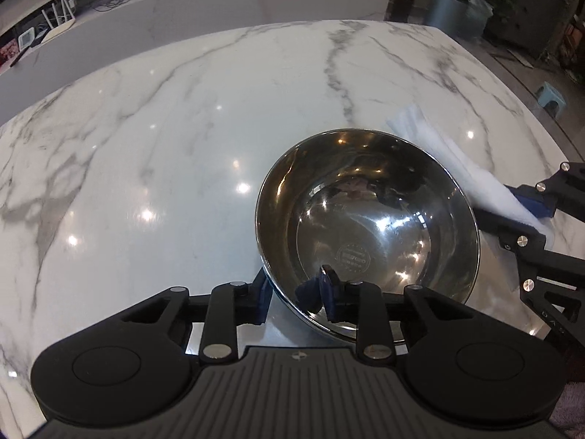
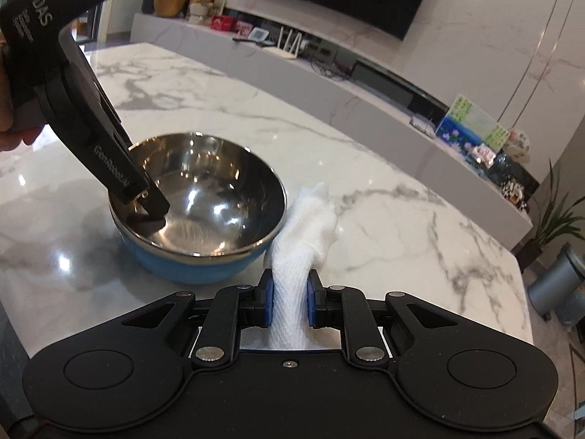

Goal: Clean bowl
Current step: 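Keep the bowl gripped with the left gripper while the right gripper rubs the cloth around its side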

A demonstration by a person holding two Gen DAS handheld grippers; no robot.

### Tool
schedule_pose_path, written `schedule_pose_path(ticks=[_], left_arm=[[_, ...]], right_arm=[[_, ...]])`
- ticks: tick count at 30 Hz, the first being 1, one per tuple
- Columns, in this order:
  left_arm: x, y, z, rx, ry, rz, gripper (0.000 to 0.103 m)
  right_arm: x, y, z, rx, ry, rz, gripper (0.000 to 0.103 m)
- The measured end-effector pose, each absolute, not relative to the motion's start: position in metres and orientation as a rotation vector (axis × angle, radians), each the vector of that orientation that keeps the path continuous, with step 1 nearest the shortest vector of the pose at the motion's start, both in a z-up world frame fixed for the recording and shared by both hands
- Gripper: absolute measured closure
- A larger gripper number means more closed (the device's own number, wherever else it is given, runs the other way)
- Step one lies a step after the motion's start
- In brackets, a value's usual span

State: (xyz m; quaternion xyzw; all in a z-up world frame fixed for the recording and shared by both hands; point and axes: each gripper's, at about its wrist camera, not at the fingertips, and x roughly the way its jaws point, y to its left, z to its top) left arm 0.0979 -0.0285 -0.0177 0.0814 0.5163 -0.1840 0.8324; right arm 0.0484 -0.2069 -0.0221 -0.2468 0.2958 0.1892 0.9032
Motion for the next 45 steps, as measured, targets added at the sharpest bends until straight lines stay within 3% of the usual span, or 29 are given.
schedule_pose_path(ticks=[9,16,26,37,45], left_arm=[[0.107,-0.022,-0.017,0.083,1.112,-0.36,0.077],[0.11,-0.018,-0.022,0.038,1.128,-0.333,0.066],[0.108,-0.016,-0.026,0.032,1.112,-0.325,0.07],[0.104,-0.032,-0.023,0.097,1.085,-0.384,0.072],[0.104,-0.035,-0.023,0.097,1.082,-0.39,0.072]], right_arm=[[0.044,-0.196,-0.031,-0.515,0.676,0.416,0.088],[0.026,-0.184,-0.041,-0.55,0.711,0.483,0.088],[0.021,-0.181,-0.046,-0.578,0.734,0.503,0.088],[0.035,-0.209,-0.018,-0.513,0.612,0.398,0.088],[0.033,-0.204,-0.025,-0.529,0.661,0.416,0.088]])
